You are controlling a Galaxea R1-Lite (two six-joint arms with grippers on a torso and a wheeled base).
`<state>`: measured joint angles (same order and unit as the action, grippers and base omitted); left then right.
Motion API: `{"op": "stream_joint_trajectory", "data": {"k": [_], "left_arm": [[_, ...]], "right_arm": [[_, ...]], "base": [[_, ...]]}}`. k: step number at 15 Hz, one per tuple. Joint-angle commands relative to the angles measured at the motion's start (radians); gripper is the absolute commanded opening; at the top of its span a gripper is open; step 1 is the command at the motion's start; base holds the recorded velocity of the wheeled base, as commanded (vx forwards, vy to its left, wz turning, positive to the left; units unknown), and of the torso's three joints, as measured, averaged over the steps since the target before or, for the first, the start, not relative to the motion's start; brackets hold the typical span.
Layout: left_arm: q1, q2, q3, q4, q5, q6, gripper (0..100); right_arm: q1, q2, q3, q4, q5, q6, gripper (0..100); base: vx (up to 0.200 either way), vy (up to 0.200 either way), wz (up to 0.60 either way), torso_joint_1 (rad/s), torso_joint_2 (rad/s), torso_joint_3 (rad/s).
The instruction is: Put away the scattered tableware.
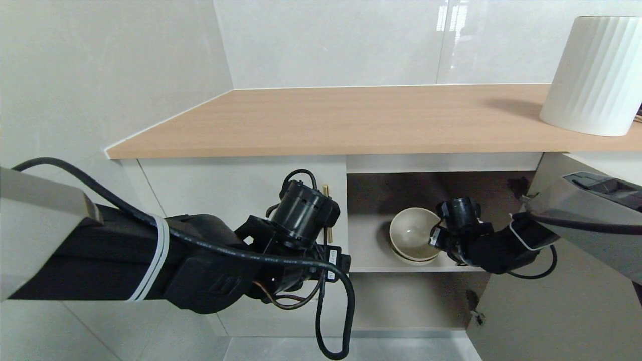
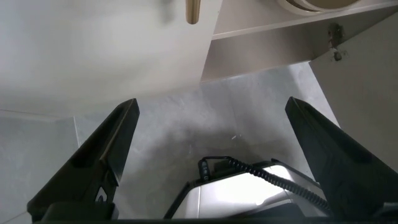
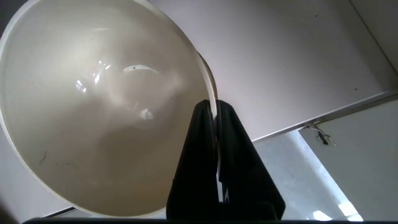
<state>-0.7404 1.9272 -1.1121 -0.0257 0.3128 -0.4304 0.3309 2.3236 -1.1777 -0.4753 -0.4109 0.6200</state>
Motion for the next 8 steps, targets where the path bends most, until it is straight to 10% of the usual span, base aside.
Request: {"op": "stream_joint_trajectory", "data": {"k": [1, 4, 5, 8], "left_arm": [[0.0, -0.001, 0.0, 0.0, 0.0, -0.001, 100], [0.0, -0.001, 0.0, 0.0, 0.0, -0.001, 100], [0.0, -0.001, 0.0, 0.0, 0.0, -0.001, 100], [0.0, 0.001, 0.0, 0.0, 0.0, -0.001, 100]], "right_arm": [[0.0, 0.002, 0.0, 0.0, 0.0, 0.0, 0], [0.0, 0.002, 0.0, 0.0, 0.001, -0.002, 0], [0.0, 0.002, 0.0, 0.0, 0.001, -0.002, 100], [0.002, 0.002, 0.001, 0.001, 0.007, -0.002, 100]], "base": [[0.0, 0.0, 0.0, 0.0, 0.0, 0.0], [0.0, 0.0, 0.0, 0.0, 0.0, 0.0], [0.0, 0.0, 0.0, 0.0, 0.0, 0.0], [0.0, 0.0, 0.0, 0.0, 0.0, 0.0]]}}
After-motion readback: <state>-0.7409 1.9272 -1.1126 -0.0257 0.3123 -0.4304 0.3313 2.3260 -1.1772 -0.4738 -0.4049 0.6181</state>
